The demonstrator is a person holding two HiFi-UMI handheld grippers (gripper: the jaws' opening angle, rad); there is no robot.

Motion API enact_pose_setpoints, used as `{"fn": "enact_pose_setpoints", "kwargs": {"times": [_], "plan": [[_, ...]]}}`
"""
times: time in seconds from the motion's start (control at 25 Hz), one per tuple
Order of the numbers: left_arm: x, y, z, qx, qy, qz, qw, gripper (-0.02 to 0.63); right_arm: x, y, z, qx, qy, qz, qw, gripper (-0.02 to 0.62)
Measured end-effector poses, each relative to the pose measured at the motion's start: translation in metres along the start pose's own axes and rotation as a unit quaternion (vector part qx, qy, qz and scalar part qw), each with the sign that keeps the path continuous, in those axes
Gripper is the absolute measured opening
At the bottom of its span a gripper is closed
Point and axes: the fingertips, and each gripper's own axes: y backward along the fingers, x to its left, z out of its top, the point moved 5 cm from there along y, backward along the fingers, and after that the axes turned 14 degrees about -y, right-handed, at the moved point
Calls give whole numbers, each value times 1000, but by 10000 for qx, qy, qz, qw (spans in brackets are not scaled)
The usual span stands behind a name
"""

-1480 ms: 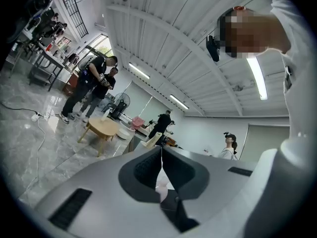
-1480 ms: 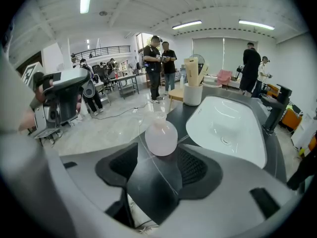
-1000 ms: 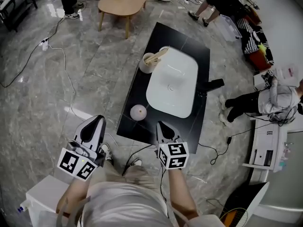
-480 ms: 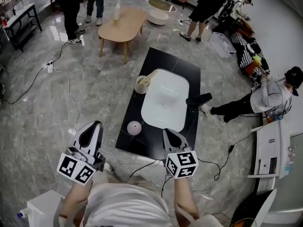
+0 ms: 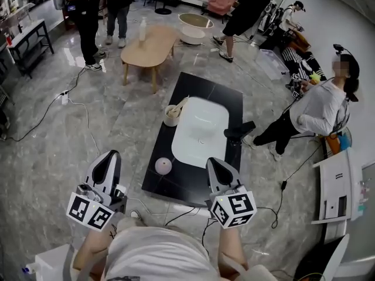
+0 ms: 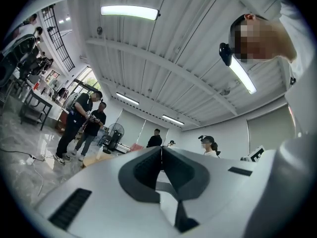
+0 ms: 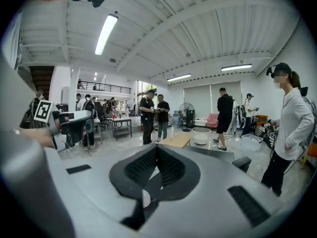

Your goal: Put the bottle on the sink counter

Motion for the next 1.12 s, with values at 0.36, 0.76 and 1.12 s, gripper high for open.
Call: {"fn": "enact_pose_setpoints", "kwargs": {"times": [0.36,0.76,1.12], "plan": [[2,10,14,-150,17,145,9998,17,2,33,30,-417,131,-105,9990,11],[20,34,19,-162,85,428,9989,17,5,54,29,-401,131,-299,9987,11],[24,36,15,-16,159,347,9993,17,19,43,28,-307,132,-193,9993,11]]}}
